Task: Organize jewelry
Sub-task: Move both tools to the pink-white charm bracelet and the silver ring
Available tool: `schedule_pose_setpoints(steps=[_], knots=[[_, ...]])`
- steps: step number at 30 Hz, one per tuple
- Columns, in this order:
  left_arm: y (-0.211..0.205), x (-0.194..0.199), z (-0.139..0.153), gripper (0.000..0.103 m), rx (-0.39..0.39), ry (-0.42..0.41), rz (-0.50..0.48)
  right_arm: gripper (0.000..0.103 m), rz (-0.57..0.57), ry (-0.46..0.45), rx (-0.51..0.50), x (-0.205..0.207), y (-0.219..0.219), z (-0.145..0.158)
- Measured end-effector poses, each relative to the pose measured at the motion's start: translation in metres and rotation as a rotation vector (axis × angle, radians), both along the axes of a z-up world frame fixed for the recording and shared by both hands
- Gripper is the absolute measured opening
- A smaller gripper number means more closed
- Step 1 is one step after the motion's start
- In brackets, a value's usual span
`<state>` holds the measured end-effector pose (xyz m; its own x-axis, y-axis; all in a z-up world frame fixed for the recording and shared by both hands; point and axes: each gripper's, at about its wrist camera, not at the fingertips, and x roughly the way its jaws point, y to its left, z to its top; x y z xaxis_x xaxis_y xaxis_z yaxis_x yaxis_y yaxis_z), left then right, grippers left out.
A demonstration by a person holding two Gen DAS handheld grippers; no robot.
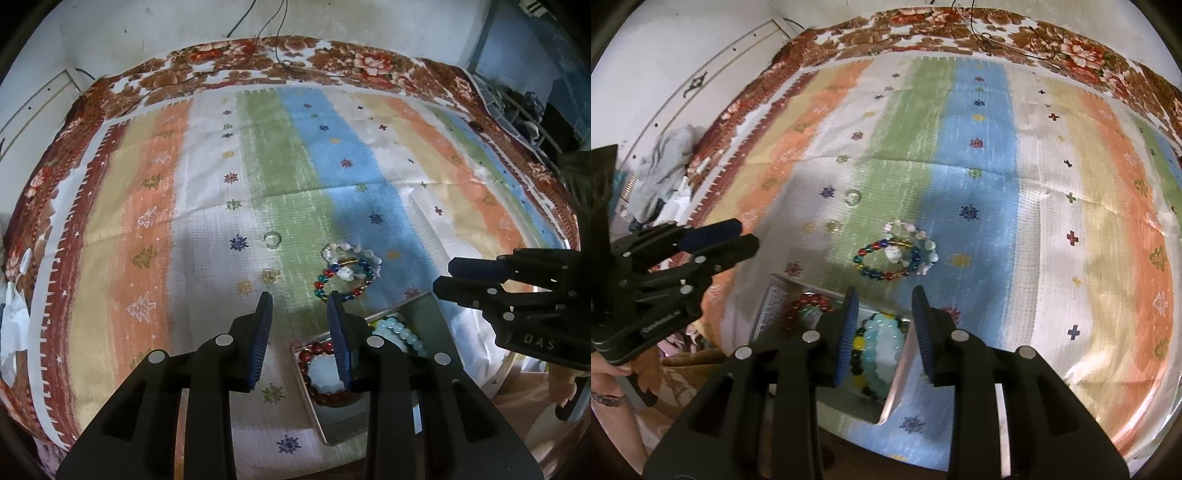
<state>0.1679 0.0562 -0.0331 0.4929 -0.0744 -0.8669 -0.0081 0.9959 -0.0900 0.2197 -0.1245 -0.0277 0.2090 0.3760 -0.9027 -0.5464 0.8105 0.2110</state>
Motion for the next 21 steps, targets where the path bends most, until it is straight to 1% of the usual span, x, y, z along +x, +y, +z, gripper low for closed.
schedule_pose_setpoints(steps=[2,6,10,17,21], knots=[[0.0,0.004,-0.004,0.03,0.0,0.011,-0.003,0.032,0.001,0.006,-0.015,0.005,0.0,-0.005],[-0.006,0.014,-0.015,0.03,0.026,0.04,-0.016,0.032,-0.001,0.016,-0.033,0.011,0.001,-0.012],[-0.008,0.021,-0.016,0.03,0.03,0.045,-0.032,0.032,0.002,0.011,-0.061,0.02,0.007,-0.019],[-0.002,0.039,-0.032,0.03,0.04,0.084,-0.012,0.032,0.029,0.016,-0.075,0.028,0.016,-0.027],[0.003,0.05,-0.038,0.03,0.044,0.1,0.007,0.032,0.025,0.023,-0.095,0.036,0.019,-0.034]])
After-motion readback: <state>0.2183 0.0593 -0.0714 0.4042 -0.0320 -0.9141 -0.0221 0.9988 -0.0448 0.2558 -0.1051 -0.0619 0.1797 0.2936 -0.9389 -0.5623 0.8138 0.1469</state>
